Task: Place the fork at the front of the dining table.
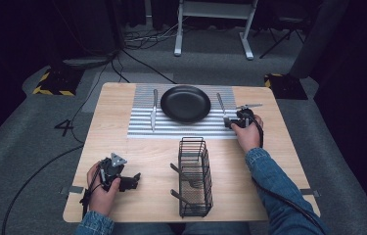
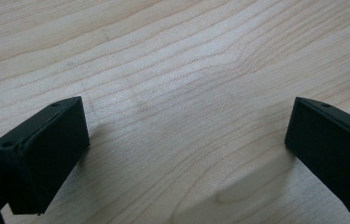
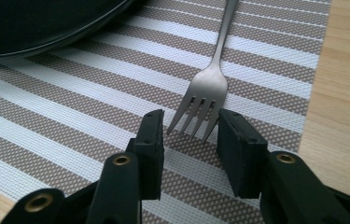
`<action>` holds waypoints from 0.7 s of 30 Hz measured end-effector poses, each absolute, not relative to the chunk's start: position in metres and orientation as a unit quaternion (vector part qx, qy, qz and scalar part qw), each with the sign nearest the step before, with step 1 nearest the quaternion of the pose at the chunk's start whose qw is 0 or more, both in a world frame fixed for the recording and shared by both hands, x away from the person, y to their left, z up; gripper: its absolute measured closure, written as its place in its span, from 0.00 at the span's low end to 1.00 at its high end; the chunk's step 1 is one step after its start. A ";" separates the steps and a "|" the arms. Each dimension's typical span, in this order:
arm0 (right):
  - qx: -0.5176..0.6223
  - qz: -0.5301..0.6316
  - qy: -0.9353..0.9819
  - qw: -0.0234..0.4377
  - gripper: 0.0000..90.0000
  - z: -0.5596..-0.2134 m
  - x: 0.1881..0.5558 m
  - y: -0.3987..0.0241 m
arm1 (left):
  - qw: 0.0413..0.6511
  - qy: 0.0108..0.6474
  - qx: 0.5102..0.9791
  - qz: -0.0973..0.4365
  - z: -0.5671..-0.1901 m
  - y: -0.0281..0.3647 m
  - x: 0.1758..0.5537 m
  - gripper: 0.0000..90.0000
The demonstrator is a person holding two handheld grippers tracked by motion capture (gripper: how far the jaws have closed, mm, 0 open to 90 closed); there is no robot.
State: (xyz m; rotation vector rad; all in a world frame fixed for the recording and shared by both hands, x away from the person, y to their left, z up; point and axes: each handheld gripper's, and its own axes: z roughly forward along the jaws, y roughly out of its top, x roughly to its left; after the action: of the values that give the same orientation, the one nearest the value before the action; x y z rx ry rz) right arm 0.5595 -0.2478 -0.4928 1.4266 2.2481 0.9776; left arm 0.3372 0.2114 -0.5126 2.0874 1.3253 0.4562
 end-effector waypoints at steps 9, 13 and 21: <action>0.484 0.346 0.791 0.144 0.66 -0.493 0.555 -0.233 | 0.309 0.501 0.790 0.172 -0.513 0.211 0.337 0.00; 0.482 0.350 0.791 0.142 0.65 -0.494 0.555 -0.229 | 0.308 0.501 0.790 0.172 -0.513 0.211 0.337 0.00; 0.484 0.378 0.775 0.150 0.54 -0.482 0.553 -0.236 | 0.308 0.501 0.790 0.172 -0.513 0.211 0.337 0.00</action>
State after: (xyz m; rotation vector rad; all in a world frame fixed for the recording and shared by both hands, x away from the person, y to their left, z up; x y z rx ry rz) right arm 0.5531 -0.2358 -0.4824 1.3919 2.2255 1.0849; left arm 0.3372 0.2114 -0.5125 2.0880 1.3251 0.4559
